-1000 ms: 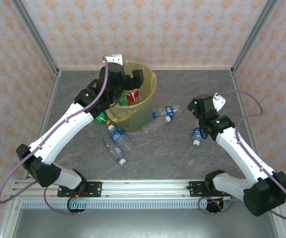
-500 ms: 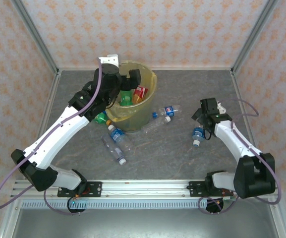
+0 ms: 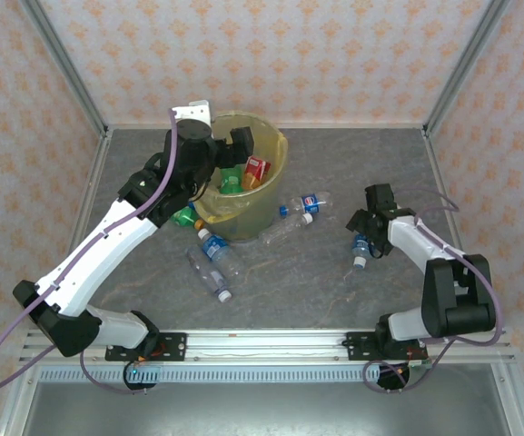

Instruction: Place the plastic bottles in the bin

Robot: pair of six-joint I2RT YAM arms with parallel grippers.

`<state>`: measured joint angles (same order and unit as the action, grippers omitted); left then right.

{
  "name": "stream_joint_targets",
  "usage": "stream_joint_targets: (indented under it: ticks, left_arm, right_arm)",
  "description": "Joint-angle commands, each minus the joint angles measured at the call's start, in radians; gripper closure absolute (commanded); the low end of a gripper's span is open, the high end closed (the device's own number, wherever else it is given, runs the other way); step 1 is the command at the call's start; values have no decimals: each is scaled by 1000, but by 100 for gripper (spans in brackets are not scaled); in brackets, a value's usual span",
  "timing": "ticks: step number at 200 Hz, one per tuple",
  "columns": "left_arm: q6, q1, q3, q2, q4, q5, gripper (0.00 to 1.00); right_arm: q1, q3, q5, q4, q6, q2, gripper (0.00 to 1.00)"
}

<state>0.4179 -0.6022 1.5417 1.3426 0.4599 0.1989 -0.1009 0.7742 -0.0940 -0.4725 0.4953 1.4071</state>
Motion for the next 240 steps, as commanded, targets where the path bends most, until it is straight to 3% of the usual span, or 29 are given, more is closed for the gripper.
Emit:
stream_joint_targets:
  ticks: [1,30,84,171,240]
  left_arm:
    - [4,-1,-11,-29,12,28,1]
    - [7,-1,-14,-32,10,30,1]
    - [7,-1,-15,-29,10,28,1]
    - [17,-1,-22,-28,5,31,1]
    - [22,-1,-26,-33,3,36,1]
  right_arm:
    - [7,-2,-26,16,-29,26,16]
    - [7,-16,-25,27,-35,37,20]
    - [7,-7,-15,16,-37,2,38]
    - [-21,135,-7,-15,-19,-169,39]
    - [-148,295,-35,102,-31,-279,42]
